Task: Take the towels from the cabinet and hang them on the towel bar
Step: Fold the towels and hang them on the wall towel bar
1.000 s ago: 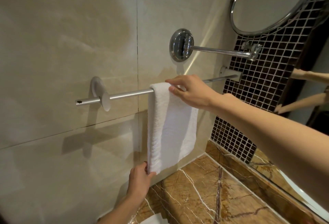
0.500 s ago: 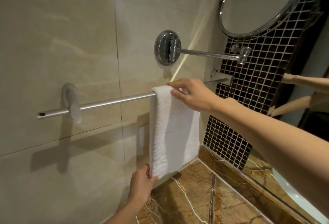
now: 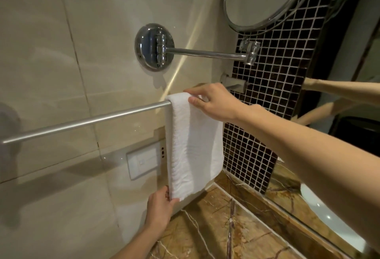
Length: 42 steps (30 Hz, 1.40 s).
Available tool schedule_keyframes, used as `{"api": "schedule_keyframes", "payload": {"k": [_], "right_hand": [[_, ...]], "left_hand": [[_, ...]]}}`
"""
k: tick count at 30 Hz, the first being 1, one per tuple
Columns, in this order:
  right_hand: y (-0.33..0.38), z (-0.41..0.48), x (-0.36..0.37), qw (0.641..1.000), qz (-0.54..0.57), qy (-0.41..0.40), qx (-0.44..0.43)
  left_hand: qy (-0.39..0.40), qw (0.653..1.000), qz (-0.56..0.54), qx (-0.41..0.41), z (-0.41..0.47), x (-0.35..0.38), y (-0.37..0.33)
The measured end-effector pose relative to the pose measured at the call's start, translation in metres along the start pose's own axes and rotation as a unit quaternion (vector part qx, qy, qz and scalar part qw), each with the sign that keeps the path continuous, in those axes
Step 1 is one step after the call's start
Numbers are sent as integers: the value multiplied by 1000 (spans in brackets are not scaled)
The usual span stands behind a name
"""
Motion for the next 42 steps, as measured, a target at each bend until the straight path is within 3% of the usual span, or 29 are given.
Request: {"api": "schedule_keyframes", "payload": {"k": [7, 16, 42], "right_hand": [[-38, 6, 0, 998, 38, 20, 36], [-67, 12, -11, 998, 36, -16, 57], [-84, 12, -19, 997, 41, -16, 67]], "left_hand": [[5, 999, 10, 32, 18, 29, -11], [8, 998, 19, 53, 35, 51, -22], [22, 997, -7, 69, 46, 70, -32]]}}
Point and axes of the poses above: each hand's wrist, its own z-axis towards the middle knuckle, its own x-axis out of the palm, y = z × x, the point moved 9 cm from there along z, towards the middle knuckle, and after that the axes turned 11 degrees about x, right-handed, at the moved point
